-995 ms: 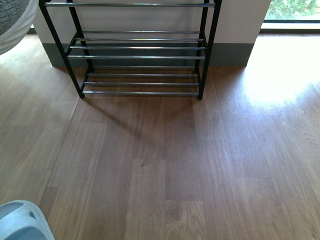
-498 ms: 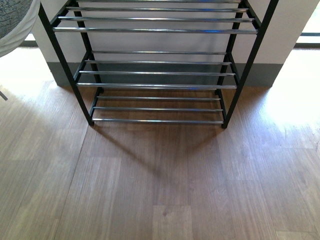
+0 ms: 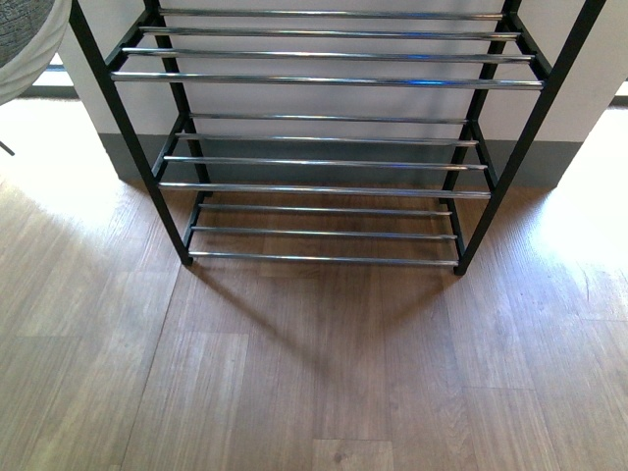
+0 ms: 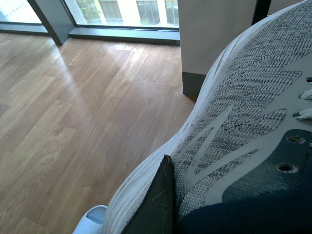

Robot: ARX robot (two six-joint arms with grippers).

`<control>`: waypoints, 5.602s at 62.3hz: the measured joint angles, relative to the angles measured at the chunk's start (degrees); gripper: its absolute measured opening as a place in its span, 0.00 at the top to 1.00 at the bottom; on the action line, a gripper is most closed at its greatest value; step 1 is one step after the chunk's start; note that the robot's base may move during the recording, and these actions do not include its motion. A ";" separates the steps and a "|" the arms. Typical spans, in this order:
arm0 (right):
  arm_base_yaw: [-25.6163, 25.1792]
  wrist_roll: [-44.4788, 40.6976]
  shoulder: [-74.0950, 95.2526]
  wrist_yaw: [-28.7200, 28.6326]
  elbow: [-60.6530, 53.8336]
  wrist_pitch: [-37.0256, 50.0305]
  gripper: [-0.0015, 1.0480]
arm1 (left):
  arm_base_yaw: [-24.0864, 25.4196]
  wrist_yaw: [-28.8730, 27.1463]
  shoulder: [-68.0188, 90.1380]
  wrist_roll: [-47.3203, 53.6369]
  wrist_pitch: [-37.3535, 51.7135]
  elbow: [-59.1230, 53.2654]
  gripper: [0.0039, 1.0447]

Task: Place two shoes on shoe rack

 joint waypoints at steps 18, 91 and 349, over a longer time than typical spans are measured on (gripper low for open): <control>0.00 0.00 0.02 0.15 0.00 0.00 0.99 | -0.02 0.09 0.00 0.00 0.00 -0.02 0.99; -0.04 -0.50 0.24 -1.97 0.07 0.07 0.99 | -0.04 0.04 0.00 0.00 0.00 -0.02 0.99; 25.44 -0.07 -26.32 41.55 -20.92 16.98 0.98 | -0.07 -0.07 0.00 0.02 0.00 -0.02 0.99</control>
